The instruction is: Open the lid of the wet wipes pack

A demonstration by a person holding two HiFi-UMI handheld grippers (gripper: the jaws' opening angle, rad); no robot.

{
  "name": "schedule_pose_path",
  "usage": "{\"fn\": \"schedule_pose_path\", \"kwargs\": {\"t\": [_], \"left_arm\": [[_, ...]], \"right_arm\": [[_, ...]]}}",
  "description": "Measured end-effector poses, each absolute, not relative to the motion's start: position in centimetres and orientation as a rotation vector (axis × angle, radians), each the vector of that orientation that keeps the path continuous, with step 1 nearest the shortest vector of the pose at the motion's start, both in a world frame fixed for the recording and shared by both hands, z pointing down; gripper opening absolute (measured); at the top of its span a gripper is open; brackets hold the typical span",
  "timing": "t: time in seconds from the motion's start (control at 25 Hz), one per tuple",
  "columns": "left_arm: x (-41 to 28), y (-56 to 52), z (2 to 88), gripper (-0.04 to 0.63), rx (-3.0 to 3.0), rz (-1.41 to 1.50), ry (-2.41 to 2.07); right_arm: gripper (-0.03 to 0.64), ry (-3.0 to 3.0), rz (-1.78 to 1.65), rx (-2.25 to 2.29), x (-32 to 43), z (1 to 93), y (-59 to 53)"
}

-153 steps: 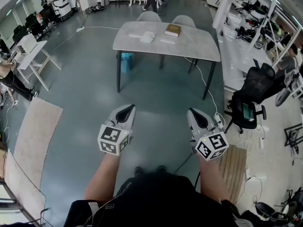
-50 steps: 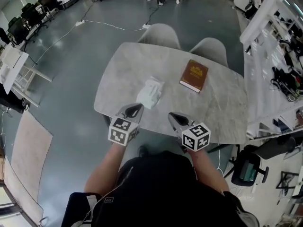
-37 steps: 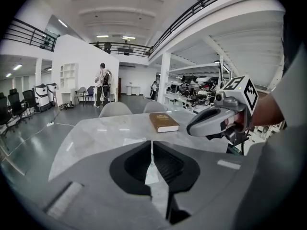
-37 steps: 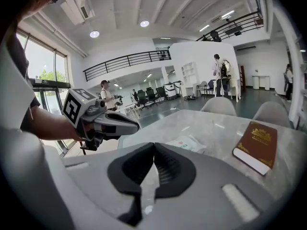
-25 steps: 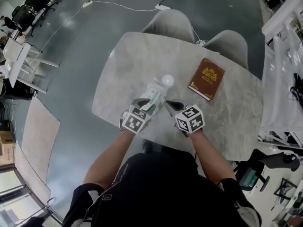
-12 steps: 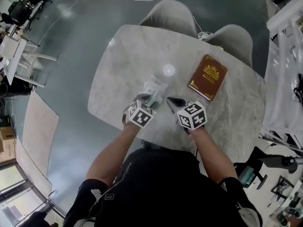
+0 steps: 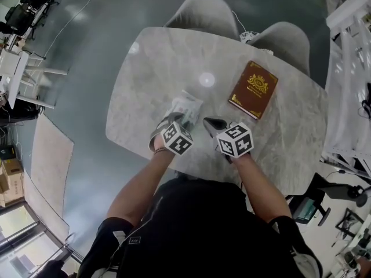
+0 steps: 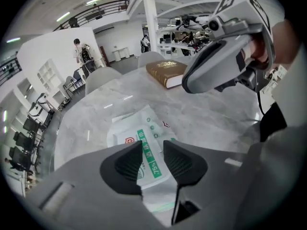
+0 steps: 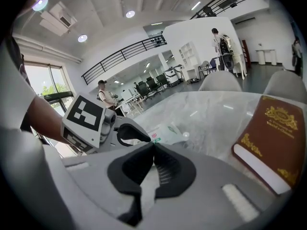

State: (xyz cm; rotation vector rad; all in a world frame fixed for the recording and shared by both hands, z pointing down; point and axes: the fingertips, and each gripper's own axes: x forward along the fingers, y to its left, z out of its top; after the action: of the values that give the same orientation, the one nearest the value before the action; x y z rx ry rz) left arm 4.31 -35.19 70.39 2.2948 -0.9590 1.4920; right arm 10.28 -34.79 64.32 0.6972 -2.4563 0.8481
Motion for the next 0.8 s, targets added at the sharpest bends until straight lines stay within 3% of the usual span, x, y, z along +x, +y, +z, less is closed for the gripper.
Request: {"fn": "schedule_pose_path", "kwargs": {"t": [0.56, 0.8], "left_arm": [[4.4, -35.4, 71.0, 0.133, 2.253, 1.509, -0.917], [4.7, -35.3, 70.9, 0.097, 2.246, 1.482, -0.886]], "right_arm": [[0.002, -2.456, 0.869, 0.695, 9.4, 64.8, -33.9], [0.002, -2.448, 0.856, 0.697, 9.0, 64.6, -33.4]]}}
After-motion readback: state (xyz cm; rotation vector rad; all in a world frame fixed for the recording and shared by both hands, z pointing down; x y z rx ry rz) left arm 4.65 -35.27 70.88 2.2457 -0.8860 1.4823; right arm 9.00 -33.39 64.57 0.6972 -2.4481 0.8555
